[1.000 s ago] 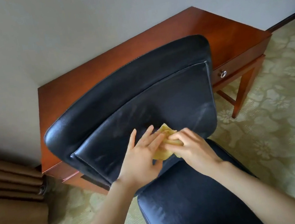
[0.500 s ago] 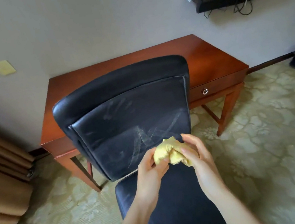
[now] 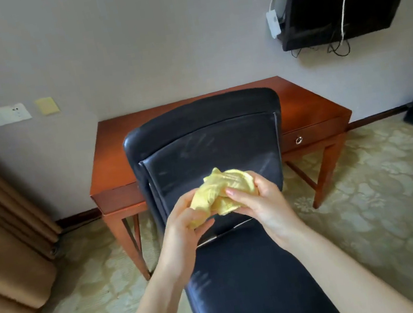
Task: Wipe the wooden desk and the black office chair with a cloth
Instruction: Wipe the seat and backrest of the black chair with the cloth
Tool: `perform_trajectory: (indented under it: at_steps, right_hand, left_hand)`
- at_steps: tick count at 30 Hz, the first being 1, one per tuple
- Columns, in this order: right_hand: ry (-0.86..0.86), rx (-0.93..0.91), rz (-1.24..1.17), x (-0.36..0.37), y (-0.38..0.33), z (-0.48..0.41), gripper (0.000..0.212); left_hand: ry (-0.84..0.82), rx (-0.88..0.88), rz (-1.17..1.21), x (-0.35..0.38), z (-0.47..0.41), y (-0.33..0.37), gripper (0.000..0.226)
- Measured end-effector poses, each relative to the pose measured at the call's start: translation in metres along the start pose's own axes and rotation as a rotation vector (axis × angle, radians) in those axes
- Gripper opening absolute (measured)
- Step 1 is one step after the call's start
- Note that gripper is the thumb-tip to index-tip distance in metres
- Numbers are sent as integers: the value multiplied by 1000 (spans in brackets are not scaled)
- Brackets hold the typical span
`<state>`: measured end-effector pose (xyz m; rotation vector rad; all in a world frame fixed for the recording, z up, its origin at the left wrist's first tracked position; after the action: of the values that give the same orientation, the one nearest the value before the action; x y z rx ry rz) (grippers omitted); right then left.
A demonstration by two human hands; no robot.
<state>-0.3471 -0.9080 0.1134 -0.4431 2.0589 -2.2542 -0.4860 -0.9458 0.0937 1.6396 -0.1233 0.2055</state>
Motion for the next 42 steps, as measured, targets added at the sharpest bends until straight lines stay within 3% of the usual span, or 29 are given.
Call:
perform_trajectory:
  at_steps: [11, 17, 23, 26, 28, 30, 33, 42]
  right_hand:
    - [-9, -109, 148, 0, -10, 39, 18]
    - [102, -171, 369, -15, -18, 39, 13]
    - [126, -125, 599, -26, -15, 27, 12]
    - [199, -64, 806, -29, -6, 23, 22]
    - [211, -79, 915, -24, -4, 24, 45]
    - [103, -142, 857, -6, -5, 26, 65]
    - [-85, -110, 759, 23, 11, 23, 67]
    - [-2, 145, 285, 7, 89, 6, 20]
  left_hand:
    - [154, -27, -63, 6, 54, 17, 27]
    - [248, -27, -132, 4, 52, 21, 19]
    - [212, 13, -258, -1, 36, 26, 10]
    - [176, -4, -234, -7, 26, 19, 7]
    - [163, -45, -195, -13, 22, 10, 6]
    - [143, -77, -169, -19, 18, 2, 7]
    - [97, -94, -121, -25, 12, -4, 9]
    - [116, -194, -166, -20, 12, -40, 12]
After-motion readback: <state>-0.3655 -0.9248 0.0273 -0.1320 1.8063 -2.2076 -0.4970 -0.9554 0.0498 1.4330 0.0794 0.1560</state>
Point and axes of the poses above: each hand's wrist, its own z-axis away from the middle knuckle, its own x-axis out of the palm, y = z × x, the point moved 10 cm from there along -z, towards the middle knuckle, and after that the axes turned 5 degrees about x, right-handed, at the moved point
